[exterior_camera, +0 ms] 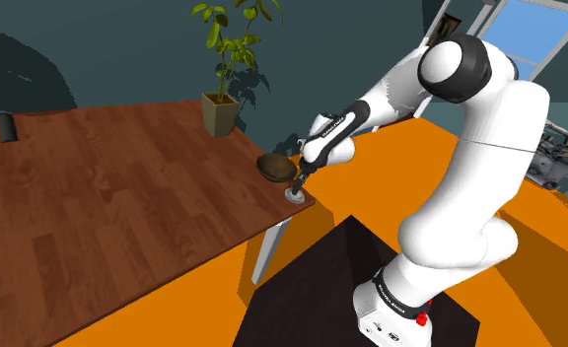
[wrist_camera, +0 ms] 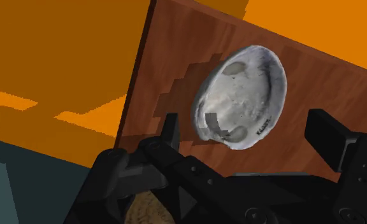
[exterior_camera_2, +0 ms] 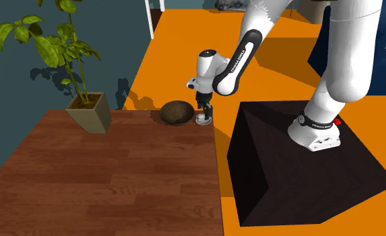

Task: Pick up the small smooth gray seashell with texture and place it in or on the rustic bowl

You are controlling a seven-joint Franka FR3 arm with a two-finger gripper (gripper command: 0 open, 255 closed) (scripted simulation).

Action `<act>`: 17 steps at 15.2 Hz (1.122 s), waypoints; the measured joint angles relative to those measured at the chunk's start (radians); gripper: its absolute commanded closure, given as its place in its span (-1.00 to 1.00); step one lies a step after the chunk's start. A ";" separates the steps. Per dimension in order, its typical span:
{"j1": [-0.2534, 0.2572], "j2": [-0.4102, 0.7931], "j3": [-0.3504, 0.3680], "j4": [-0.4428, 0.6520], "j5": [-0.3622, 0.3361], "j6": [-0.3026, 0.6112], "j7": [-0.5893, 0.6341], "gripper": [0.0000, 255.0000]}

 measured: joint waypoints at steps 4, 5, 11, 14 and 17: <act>-0.217 0.075 0.146 0.121 0.154 -0.119 -0.280 -1.00; -0.223 0.087 0.150 0.126 0.157 -0.115 -0.290 -1.00; -0.207 0.158 0.135 0.146 0.143 -0.069 -0.289 -1.00; -0.205 0.163 0.133 0.148 0.142 -0.065 -0.288 -1.00; -0.205 0.163 0.133 0.148 0.142 -0.065 -0.288 1.00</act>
